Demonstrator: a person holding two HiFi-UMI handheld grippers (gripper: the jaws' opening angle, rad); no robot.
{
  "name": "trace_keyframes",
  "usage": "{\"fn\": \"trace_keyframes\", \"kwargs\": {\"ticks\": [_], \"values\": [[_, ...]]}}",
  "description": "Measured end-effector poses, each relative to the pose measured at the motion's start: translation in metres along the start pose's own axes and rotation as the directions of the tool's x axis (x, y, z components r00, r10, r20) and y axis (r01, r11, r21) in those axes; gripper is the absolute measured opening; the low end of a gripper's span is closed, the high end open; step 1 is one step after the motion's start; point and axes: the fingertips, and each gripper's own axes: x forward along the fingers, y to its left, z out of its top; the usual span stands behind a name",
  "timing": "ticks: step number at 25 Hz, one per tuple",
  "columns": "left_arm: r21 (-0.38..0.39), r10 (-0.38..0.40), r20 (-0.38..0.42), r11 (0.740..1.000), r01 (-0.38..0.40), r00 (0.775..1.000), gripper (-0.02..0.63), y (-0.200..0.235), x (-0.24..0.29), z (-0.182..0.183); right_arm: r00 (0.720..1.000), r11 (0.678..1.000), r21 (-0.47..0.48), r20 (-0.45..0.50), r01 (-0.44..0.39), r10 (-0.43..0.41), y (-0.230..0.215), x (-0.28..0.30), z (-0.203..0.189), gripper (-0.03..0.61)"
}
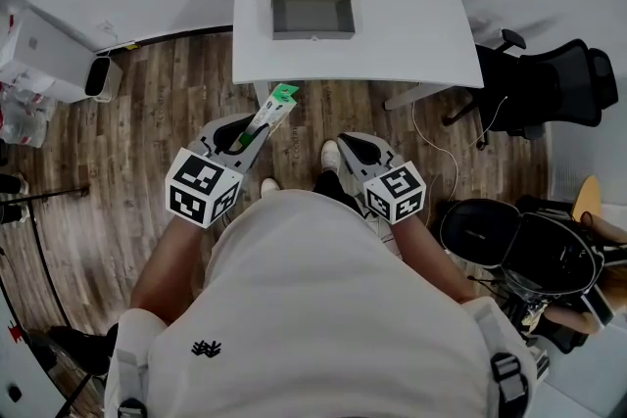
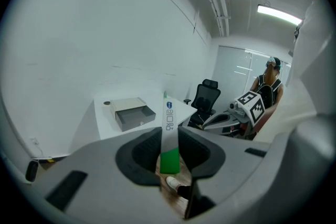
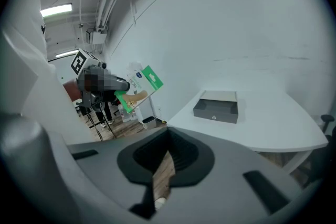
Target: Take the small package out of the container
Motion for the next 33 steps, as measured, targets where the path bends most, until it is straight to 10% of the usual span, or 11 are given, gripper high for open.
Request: {"fn": "trace_keyframes", "kwargs": {"ticks": [33], "values": [[-0.027, 0.001, -0.052, 1.0, -0.002, 0.999, 0.097, 0.001, 0.019, -0.012, 1.0, 1.0, 0.024, -0.008, -0.009, 0.01, -0.017, 0.003, -0.002, 0.006]]}}
